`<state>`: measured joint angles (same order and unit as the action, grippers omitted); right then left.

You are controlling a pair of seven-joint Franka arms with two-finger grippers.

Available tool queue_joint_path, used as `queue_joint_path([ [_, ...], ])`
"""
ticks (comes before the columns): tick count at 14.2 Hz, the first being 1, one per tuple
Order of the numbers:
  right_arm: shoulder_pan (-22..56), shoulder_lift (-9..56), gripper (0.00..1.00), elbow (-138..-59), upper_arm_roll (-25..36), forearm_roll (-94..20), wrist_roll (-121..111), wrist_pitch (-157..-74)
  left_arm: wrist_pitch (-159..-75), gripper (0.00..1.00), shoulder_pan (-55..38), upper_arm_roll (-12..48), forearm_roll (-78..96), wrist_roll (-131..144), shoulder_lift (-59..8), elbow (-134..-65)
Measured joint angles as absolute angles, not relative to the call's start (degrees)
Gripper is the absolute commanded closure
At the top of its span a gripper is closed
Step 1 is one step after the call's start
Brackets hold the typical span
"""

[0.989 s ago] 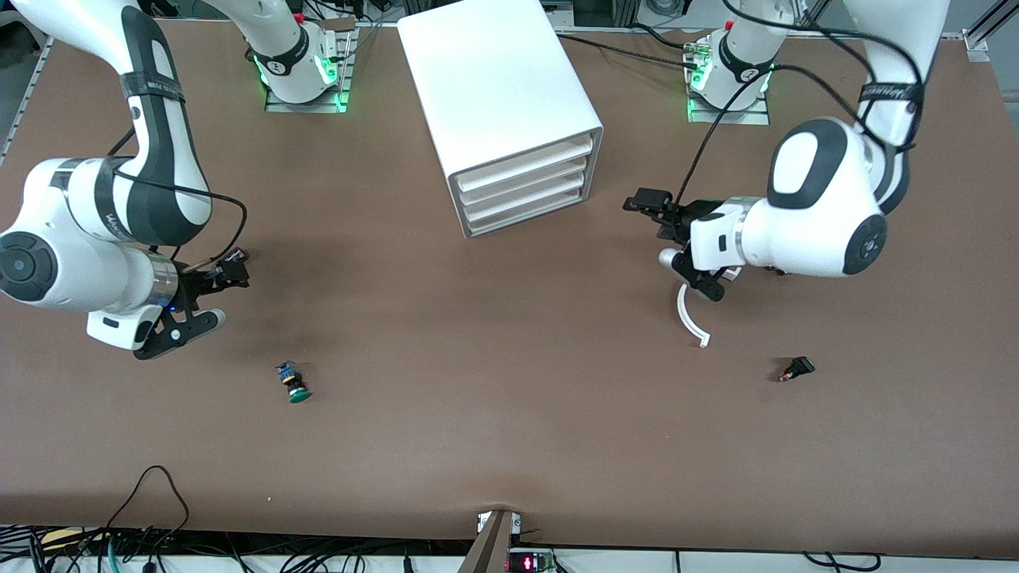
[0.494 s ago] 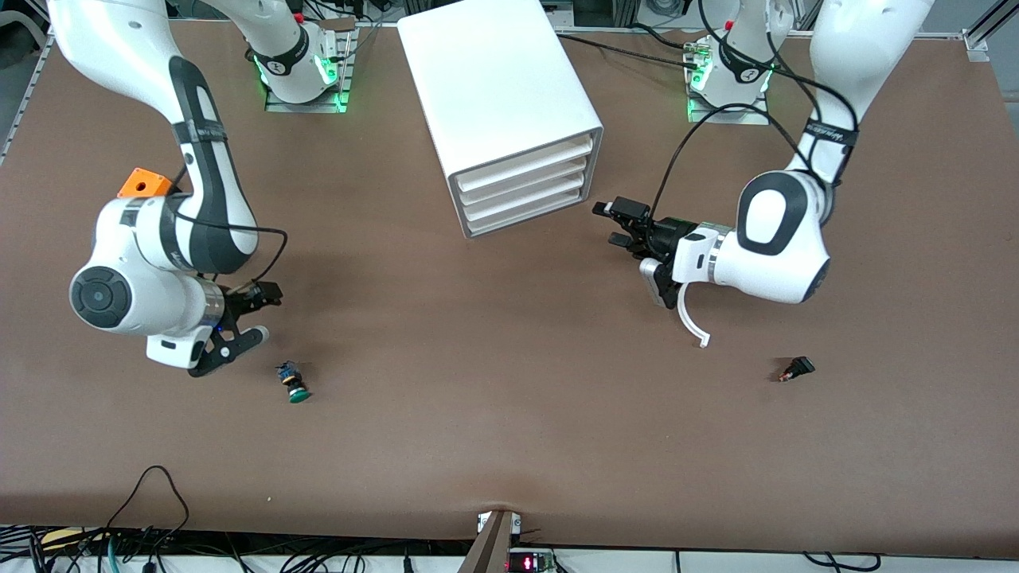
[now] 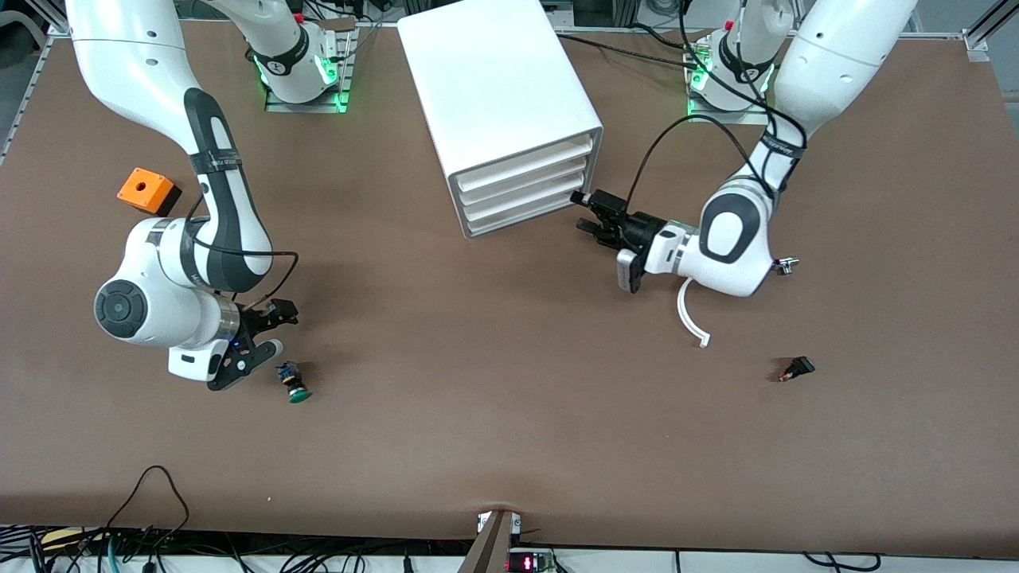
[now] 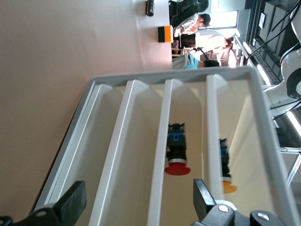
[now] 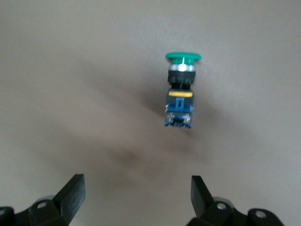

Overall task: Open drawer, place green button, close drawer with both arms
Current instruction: 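Grasp the green button with the right gripper while the left gripper grips the drawer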

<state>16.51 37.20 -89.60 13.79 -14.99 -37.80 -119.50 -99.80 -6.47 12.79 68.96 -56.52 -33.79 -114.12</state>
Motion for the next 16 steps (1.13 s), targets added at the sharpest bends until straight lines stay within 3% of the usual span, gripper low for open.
queue_joint_path([
  [6,15.78,38.52,0.00,-89.66,13.98,-16.63,-45.86,-123.16,-99.85,0.01,-6.49,13.87,71.64,-63.88,-40.62,-114.51],
  [11,15.78,40.35,0.00,-89.69,13.98,-16.70,-47.01,-129.17,-99.85,0.14,-6.63,15.66,73.43,-65.19,-41.69,-115.32],
  [12,15.79,40.68,0.00,-89.69,13.98,-16.92,-47.02,-130.86,-99.85,0.22,-6.84,15.79,73.50,-65.25,-41.70,-115.61],
  [15,15.73,42.35,0.00,-89.76,14.02,-21.57,-48.08,-136.86,-99.88,0.24,-7.62,15.92,73.68,-65.65,-41.80,-116.04],
  [16,15.73,43.08,0.00,-89.78,14.03,-22.83,-48.72,-138.91,-99.95,0.28,-8.00,15.93,73.77,-65.81,-41.84,-116.12],
])
